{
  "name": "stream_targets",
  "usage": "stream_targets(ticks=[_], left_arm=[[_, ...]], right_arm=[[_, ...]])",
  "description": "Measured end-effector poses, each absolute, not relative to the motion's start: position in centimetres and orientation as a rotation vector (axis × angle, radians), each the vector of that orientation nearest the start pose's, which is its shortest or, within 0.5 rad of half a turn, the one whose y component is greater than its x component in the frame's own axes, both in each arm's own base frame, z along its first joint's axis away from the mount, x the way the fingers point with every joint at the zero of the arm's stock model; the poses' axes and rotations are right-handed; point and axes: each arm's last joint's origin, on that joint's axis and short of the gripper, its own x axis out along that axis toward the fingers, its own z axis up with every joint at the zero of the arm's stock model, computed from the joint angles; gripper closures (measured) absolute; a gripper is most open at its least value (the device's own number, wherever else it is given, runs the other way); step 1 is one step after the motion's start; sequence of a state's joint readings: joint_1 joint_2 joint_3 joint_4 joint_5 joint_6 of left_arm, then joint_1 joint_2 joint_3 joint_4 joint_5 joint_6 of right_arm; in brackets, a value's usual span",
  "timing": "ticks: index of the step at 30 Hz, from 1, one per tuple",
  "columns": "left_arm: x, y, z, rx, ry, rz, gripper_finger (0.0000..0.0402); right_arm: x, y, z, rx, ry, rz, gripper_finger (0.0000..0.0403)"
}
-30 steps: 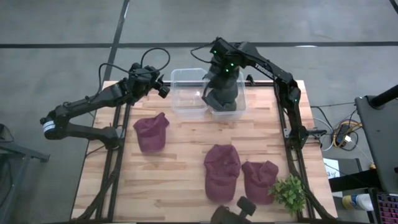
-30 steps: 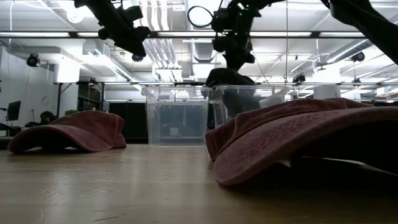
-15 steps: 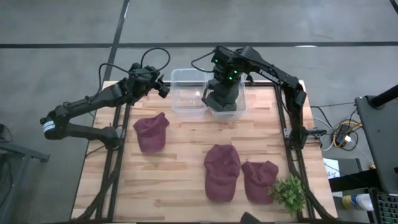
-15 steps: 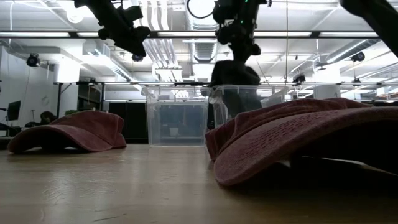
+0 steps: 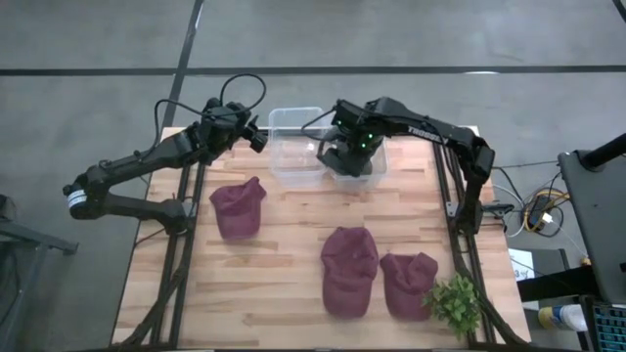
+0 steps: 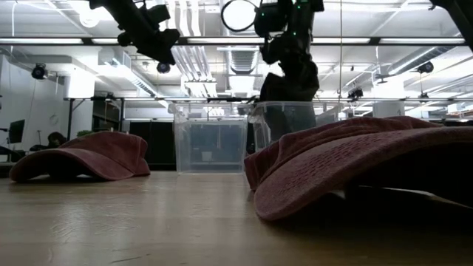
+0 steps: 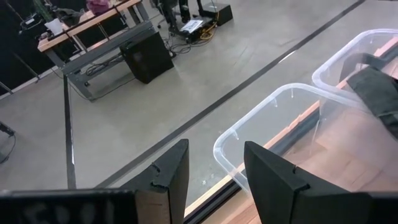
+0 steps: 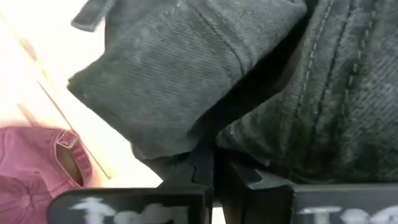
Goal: Pick & Place hat
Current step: Put the black cap into the right transparent bin
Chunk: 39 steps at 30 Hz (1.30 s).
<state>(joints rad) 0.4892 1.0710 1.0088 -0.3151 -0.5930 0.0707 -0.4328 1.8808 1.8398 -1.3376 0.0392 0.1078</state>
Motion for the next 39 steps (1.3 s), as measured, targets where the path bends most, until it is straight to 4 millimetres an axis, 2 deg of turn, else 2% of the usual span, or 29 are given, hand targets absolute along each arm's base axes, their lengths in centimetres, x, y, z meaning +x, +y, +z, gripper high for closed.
stream_targets(ticks=[3,11,25,39], left_arm=[[19.3,12.1,34.6,0.081,0.431,1.055,0.0255],[19.3,12.1,34.6,0.068,0.424,1.055,0.0255],[19.5,12.0,34.6,0.048,0.416,0.982,0.0255],[19.5,12.0,34.6,0.045,0.415,0.982,0.0255]], right_arm=[[33.5,-15.6,30.2,0.344,1.334,-0.452,0.0394],[33.7,-16.6,29.6,0.326,1.281,-0.426,0.0394],[32.6,-19.1,26.0,0.462,1.222,-0.361,0.0394],[32.1,-19.8,25.5,0.489,1.206,-0.343,0.0394]])
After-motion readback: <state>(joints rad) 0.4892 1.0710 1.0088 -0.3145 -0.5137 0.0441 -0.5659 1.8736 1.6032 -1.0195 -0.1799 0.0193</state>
